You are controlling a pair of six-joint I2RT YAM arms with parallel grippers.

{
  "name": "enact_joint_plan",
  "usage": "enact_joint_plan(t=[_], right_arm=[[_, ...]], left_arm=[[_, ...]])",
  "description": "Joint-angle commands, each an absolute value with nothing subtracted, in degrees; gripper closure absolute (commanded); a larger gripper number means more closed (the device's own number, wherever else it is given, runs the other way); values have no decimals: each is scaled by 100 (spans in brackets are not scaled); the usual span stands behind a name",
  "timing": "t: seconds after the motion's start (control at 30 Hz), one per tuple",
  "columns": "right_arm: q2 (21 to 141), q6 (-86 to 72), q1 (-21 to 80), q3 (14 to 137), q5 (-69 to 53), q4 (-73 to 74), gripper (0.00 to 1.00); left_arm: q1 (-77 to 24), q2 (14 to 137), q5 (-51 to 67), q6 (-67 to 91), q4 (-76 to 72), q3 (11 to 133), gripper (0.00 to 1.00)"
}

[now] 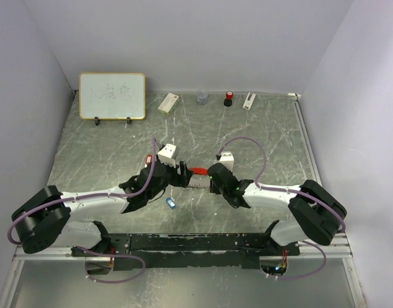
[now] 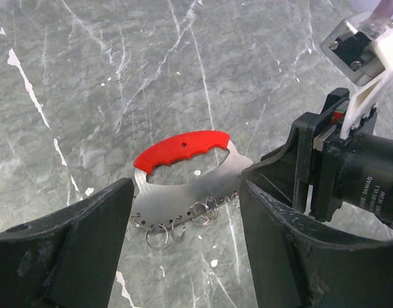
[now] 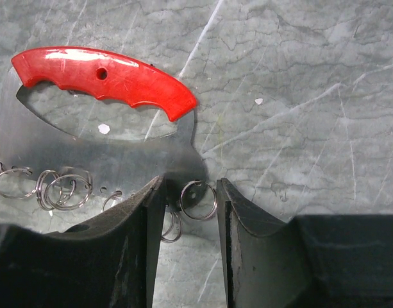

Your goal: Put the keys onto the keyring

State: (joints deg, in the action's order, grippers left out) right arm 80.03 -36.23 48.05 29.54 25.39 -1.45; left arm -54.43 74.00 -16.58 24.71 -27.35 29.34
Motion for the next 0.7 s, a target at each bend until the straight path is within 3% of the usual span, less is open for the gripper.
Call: enact_joint_plan(t=[0.0, 0.67], right_arm=[[8083, -3648, 4788, 2861, 2619, -15, 63], [8160, -3630, 4787, 2865, 2628, -35, 67]], left_arm=[[-5531, 7420, -1802, 2488, -2874, 3151, 22], [-5634, 7462, -1971, 2497, -2855, 3190, 23]])
